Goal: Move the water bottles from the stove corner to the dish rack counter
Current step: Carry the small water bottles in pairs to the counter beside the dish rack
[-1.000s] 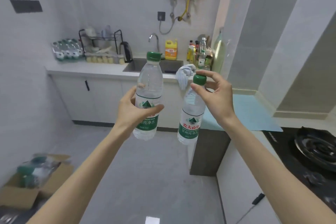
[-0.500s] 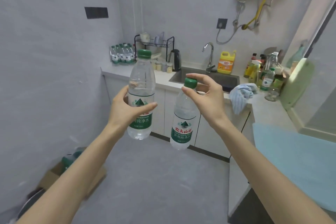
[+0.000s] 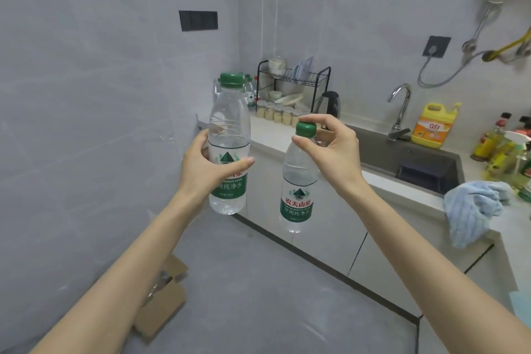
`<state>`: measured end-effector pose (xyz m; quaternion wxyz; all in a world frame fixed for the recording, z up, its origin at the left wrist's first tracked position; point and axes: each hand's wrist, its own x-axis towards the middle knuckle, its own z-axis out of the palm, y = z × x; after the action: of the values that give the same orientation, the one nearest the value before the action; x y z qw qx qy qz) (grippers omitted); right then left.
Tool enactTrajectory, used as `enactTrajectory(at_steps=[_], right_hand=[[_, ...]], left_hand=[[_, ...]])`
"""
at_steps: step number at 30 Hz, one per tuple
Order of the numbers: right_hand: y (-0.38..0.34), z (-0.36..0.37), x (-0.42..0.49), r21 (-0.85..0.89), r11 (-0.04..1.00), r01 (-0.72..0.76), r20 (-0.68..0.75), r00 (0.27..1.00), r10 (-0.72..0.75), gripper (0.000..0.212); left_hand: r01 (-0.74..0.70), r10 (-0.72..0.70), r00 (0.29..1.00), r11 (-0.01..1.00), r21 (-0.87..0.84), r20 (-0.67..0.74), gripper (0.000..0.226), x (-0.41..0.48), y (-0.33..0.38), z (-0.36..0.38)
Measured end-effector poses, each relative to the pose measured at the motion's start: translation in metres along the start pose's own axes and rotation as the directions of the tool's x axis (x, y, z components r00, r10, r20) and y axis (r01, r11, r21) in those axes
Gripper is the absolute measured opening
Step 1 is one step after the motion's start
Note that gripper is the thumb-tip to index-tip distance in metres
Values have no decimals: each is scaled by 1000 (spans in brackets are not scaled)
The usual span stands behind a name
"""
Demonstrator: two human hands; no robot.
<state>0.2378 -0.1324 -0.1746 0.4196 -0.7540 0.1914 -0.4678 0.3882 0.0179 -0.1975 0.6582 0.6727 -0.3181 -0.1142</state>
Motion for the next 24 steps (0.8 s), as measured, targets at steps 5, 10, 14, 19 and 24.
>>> enactTrajectory(at_steps=[5,10,14,19,24], right_hand=[[40,51,64,30,999,-38,8,999,38,30],[75,110,139,-3,1000,-28,13,1000,28,31],[104,157,201,2,999,-32,16,999,32,32],[147,211,269,11,998,-62,11,998,62,34],[190,256,332,2,995,-101,23,995,101,35]], left_hand=[[7,-6,1000,1000,21,-12,73,83,-30,-8],[9,-9,1000,1000,21,-12,71,184,-64,-27],[4,-4,1000,1000,6,-3,62,265,-86,-38],[37,-37,999,999,1,-6,69,361,-119,-46],[75,-75,997,997,10,-15,70,440,-153,-49]])
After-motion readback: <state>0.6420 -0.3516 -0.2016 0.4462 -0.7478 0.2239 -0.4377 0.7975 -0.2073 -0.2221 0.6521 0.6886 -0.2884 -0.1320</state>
